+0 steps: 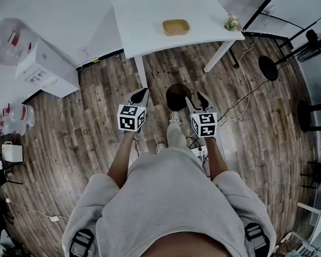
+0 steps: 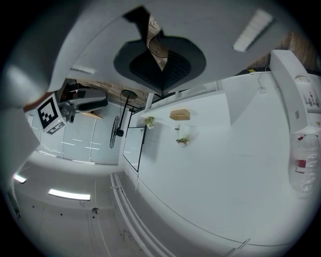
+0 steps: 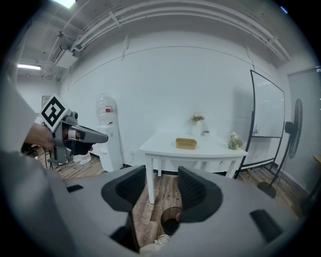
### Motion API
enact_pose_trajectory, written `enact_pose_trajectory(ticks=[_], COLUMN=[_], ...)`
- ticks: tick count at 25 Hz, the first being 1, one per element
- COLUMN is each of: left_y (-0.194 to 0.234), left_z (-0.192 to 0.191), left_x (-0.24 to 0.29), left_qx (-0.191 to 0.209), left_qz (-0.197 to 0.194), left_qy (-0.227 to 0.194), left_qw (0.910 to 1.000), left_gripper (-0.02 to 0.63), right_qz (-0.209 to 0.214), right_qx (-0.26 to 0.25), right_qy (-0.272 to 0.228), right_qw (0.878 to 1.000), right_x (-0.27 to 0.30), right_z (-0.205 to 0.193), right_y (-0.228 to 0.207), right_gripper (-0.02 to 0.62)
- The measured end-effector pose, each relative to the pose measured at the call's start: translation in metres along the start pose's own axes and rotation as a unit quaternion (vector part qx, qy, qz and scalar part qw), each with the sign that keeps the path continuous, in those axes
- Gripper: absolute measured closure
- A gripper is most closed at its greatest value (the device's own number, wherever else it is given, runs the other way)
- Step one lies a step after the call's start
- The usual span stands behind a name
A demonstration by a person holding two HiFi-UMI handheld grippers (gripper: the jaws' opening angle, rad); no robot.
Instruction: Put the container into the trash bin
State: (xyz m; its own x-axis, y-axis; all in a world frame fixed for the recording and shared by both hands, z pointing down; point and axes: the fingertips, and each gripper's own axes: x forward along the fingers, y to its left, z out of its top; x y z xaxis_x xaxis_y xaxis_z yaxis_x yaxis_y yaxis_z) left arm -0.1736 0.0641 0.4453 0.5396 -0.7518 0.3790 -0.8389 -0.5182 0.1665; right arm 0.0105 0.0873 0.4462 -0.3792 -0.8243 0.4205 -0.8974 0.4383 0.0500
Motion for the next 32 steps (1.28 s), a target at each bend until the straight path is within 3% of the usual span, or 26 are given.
enact_pose_trajectory(ticks=[12, 32], left_y=[0.028, 0.051], left_z=[0.027, 0.093], left_x=[0.072, 0.204], left_qx=[-0.007, -0.02], left_qz=[0.004, 0.032], left_qy=[0.016, 0.027], left_qw=[0.9998, 0.9989], left_gripper=[0.595, 0.595], right_qz=[0.004, 0.049], right_qx=[0.004, -0.002], right_qy=[0.0, -0.004], right_qw=[1.0, 0.999], right_x=[0.064, 0.17], right_z=[0.026, 0.075], right_y=[-0.053, -0.154], right_gripper=[0.417, 0.416])
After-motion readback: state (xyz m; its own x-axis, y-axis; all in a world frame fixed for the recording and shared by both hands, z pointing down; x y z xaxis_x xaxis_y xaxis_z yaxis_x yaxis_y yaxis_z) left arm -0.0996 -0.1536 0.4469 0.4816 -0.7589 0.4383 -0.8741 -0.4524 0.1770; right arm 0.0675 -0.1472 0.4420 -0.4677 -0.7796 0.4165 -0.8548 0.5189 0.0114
